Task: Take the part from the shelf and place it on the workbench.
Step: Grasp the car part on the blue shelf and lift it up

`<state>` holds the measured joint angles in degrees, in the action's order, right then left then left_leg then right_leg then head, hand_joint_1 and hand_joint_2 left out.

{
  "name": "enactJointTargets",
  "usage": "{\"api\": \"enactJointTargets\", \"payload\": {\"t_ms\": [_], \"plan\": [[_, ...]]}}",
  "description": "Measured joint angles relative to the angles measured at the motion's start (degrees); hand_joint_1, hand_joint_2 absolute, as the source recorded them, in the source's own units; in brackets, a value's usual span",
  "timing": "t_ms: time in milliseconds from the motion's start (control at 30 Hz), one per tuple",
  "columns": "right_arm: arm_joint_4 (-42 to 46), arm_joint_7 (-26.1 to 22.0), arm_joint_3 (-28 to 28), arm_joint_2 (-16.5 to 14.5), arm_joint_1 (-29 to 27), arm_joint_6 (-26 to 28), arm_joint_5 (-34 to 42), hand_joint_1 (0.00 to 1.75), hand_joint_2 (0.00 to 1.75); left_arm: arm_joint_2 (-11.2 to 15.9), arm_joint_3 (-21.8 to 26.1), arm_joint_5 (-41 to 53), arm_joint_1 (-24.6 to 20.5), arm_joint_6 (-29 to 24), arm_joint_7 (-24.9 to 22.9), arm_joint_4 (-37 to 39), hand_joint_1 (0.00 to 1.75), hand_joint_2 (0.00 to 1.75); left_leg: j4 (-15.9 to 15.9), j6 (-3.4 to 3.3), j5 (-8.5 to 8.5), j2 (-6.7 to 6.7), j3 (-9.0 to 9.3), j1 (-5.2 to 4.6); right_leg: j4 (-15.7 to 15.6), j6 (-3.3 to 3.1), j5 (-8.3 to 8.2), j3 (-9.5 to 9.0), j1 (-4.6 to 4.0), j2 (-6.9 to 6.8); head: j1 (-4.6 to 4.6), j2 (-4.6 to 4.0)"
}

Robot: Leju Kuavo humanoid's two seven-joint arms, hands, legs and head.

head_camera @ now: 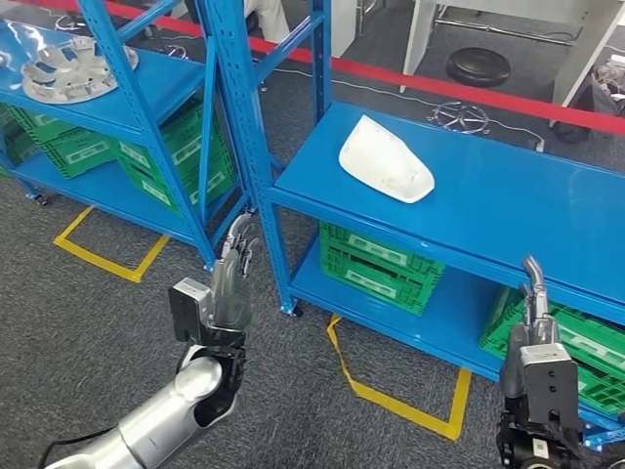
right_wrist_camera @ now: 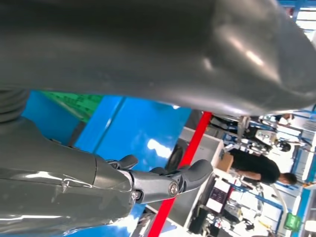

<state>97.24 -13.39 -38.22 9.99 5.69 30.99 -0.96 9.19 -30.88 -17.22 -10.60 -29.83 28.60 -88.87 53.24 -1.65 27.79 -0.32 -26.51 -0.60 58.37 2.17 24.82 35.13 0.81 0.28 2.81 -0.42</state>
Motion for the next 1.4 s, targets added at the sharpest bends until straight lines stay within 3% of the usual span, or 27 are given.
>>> {"api": "enactJointTargets", "payload": {"t_ms": [67, 167, 233, 333, 367, 400, 467, 533, 600, 700, 733, 800, 867, 900, 1000, 1033, 1067, 1167, 1233, 1333, 1367, 1400], "plan": [[-0.11, 0.0, -0.01, 0.0, -0.1, 0.0, 0.08, 0.0, 0.0, 0.01, -0.03, -0.01, -0.03, -0.01, 0.03, 0.07, 0.0, 0.0, 0.4, 0.63, 0.83, -0.04, 0.41, -0.1, -2.26, -0.66, -0.92, -0.9, -0.16, -0.12, -0.1, 0.0], [-0.14, -0.04, 0.02, 0.01, -0.11, -0.02, 0.15, 0.0, 0.0, 0.03, -0.05, -0.01, -0.17, -0.02, 0.21, 0.14, 0.0, 0.0, 3.47, 1.59, 1.12, -0.05, -0.42, -0.05, -2.44, -1.92, -0.29, -2.4, -0.03, 0.04, -0.03, 0.0], [-0.14, -0.08, 0.06, 0.02, 0.2, -0.1, 0.14, 0.0, 0.0, 0.03, -0.07, -0.05, -0.53, -0.01, 0.51, 0.25, 0.0, 0.0, 9.26, 2.14, 2.46, 0.0, -3.77, 0.1, -2.65, -2.28, 0.31, -3.32, 0.16, 0.19, 0.21, 0.0], [-0.19, -0.07, 0.01, 0.01, 0.2, -0.43, 0.14, 0.0, 0.0, 0.03, -0.07, -0.17, -0.34, 0.14, 0.91, 0.39, 0.0, 0.0, 18.69, 2.39, 5.95, 0.02, -11.8, 0.38, -2.68, -2.47, 1.63, -4.59, 0.16, 0.42, 0.65, 0.0], [-0.21, -0.03, -0.01, 0.0, 0.15, -0.47, 0.15, 0.0, 0.0, 0.03, -0.07, -0.2, -0.19, 0.2, 0.96, 0.45, 0.0, 0.0, 18.95, 2.27, 5.83, 0.01, -13.27, 0.4, -2.69, -2.45, 2.16, -5.23, 0.15, 0.48, 0.76, 0.0], [-0.23, 0.01, -0.01, 0.01, 0.14, -0.44, 0.15, 0.0, 0.0, 0.04, -0.07, -0.21, -0.1, 0.28, 1.01, 0.51, 0.0, 0.0, 17.21, 2.02, 4.44, 0.01, -13.73, 0.37, -2.71, -2.43, 2.72, -5.99, 0.13, 0.53, 0.88, 0.0], [-0.23, 0.09, -0.01, 0.01, 0.21, -0.37, 0.15, 0.0, 0.0, 0.06, -0.07, -0.24, -0.08, 0.33, 1.05, 0.59, 0.0, 0.0, 9.62, 1.16, -1.47, 0.05, -12.4, 0.04, -2.84, -2.32, 3.89, -7.39, 0.16, 0.54, 1.06, 0.0], [-0.27, 0.28, -0.03, 0.0, 0.31, -0.34, 0.15, 0.0, 0.0, 0.14, -0.07, -0.25, -0.02, 0.36, 1.06, 0.62, 0.0, 0.0, 4.05, 0.25, -4.49, -0.16, -10.95, -0.58, -3.02, -1.88, 5.05, -8.42, 0.1, 0.75, 1.02, 0.0], [-0.27, 0.49, -0.05, 0.01, 0.35, -0.35, 0.15, 0.0, 0.0, 0.21, -0.09, -0.26, 0.1, 0.37, 1.07, 0.67, 0.0, 0.0, 2.6, -0.22, -3.92, -0.6, -10.05, -0.76, -2.48, -1.24, 5.17, -9.41, -0.11, 0.98, 0.96, 0.0], [-0.22, 0.75, -0.02, 0.08, 0.58, -0.32, 0.05, 0.0, 0.0, 0.2, -0.11, -0.21, 0.14, 0.42, 1.14, 0.71, 0.0, 0.0, 1.41, -0.7, -4.63, -0.56, -7.49, -0.3, 0.41, -0.41, 6.38, -9.37, -0.24, 0.65, 0.76, 0.0], [-0.22, 0.9, -0.03, 0.12, 0.74, -0.31, 0.02, 0.0, 0.0, 0.19, -0.11, -0.19, 0.14, 0.44, 1.17, 0.71, 0.0, 0.0, 1.32, -0.88, -4.62, -0.43, -6.74, -0.22, 2.86, -0.22, 7.71, -8.2, -0.21, 0.48, 0.58, 0.0], [-0.23, 1.16, -0.07, 0.21, 0.91, -0.4, -0.01, 0.0, 0.0, 0.15, -0.11, -0.16, 0.19, 0.44, 1.21, 0.72, 0.0, 0.0, 1.38, -1.07, -3.94, -0.31, -5.86, -0.24, 9.26, 0.05, 10.69, -4.06, -0.2, 0.34, 0.24, 0.0], [-0.24, 1.34, -0.08, 0.29, 0.93, -0.61, -0.01, 0.0, 0.0, 0.15, -0.11, -0.1, 0.43, 0.42, 1.23, 0.72, 0.0, 0.0, 1.41, -1.02, -3.04, -0.35, -4.97, -0.23, 12.14, 0.33, 12.05, -0.55, -0.17, 0.29, 0.16, 0.0], [-0.24, 1.4, -0.07, 0.33, 0.93, -0.74, -0.01, 0.0, 0.0, 0.15, -0.11, -0.05, 0.6, 0.4, 1.23, 0.72, 0.0, 0.0, 1.42, -0.93, -2.5, -0.39, -4.33, -0.21, 10.82, 0.44, 11.14, -0.04, -0.14, 0.25, 0.12, 0.0], [-0.3, 1.4, -0.08, 0.36, 0.96, -1.08, -0.02, 0.0, 0.0, 0.19, -0.11, 0.15, 0.95, 0.31, 1.23, 0.73, 0.0, 0.0, 1.45, -0.4, -0.77, -0.45, -2.3, -0.19, 1.25, 0.15, 2.94, -1.32, -0.14, 0.14, -0.04, 0.0], [-0.36, 1.39, -0.09, 0.37, 0.97, -1.16, -0.02, 0.0, 0.0, 0.2, -0.11, 0.18, 0.99, 0.25, 1.23, 0.74, 0.0, 0.0, 1.46, -0.12, -0.32, -0.49, -2.02, -0.2, -0.75, -0.19, 1.25, -1.83, -0.26, 0.08, -0.09, 0.0], [-0.43, 1.34, -0.09, 0.37, 0.96, -1.27, -0.01, 0.0, 0.0, 0.23, -0.11, 0.2, 1.06, 0.15, 1.23, 0.74, 0.0, 0.0, 1.59, 0.17, -0.04, -0.51, -1.86, -0.18, -1.67, -0.63, 0.42, -2.03, -0.43, 0.06, -0.03, 0.0], [-0.54, 1.17, -0.03, 0.37, 1.19, -1.75, -0.01, 0.0, 0.0, 0.37, -0.1, 0.32, 1.3, -0.28, 1.35, 0.59, 0.0, 0.0, 2.87, 1.06, 0.19, -0.5, -1.91, -0.17, -2.44, -2.07, 0.83, -3.36, -0.48, 0.21, 0.24, 0.0], [-0.56, 1.12, -0.01, 0.37, 1.51, -2.01, -0.01, 0.0, 0.0, 0.5, -0.09, 0.4, 1.31, -0.51, 1.43, 0.43, 0.0, 0.0, 7.53, 1.75, 0.46, -0.35, -4.49, -0.01, -3.17, -2.59, 1.2, -4.85, -0.18, 0.27, 0.49, 0.0], [-0.59, 1.14, -0.1, 0.36, 1.65, -2.34, -0.01, 0.0, 0.0, 0.63, -0.09, 0.5, 1.76, -0.82, 1.42, 0.34, 0.0, 0.0, 17.77, 2.56, 3.23, -0.18, -12.73, 0.58, -3.88, -2.78, 2.41, -6.74, -0.07, 0.27, 0.86, 0.0], [-0.62, 1.16, -0.13, 0.36, 1.64, -2.38, -0.01, 0.0, 0.0, 0.7, -0.09, 0.54, 2.03, -0.89, 1.4, 0.33, 0.0, 0.0, 18.94, 2.65, 3.91, -0.15, -14.79, 0.71, -3.96, -2.74, 2.99, -7.49, -0.02, 0.3, 0.92, 0.0], [-0.66, 1.19, -0.13, 0.36, 1.63, -2.39, 0.0, 0.0, 0.0, 0.8, -0.09, 0.58, 2.26, -0.93, 1.38, 0.3, 0.0, 0.0, 18.16, 2.64, 3.57, -0.13, -15.82, 0.76, -3.99, -2.68, 3.64, -8.31, 0.05, 0.34, 0.98, 0.0]]}}
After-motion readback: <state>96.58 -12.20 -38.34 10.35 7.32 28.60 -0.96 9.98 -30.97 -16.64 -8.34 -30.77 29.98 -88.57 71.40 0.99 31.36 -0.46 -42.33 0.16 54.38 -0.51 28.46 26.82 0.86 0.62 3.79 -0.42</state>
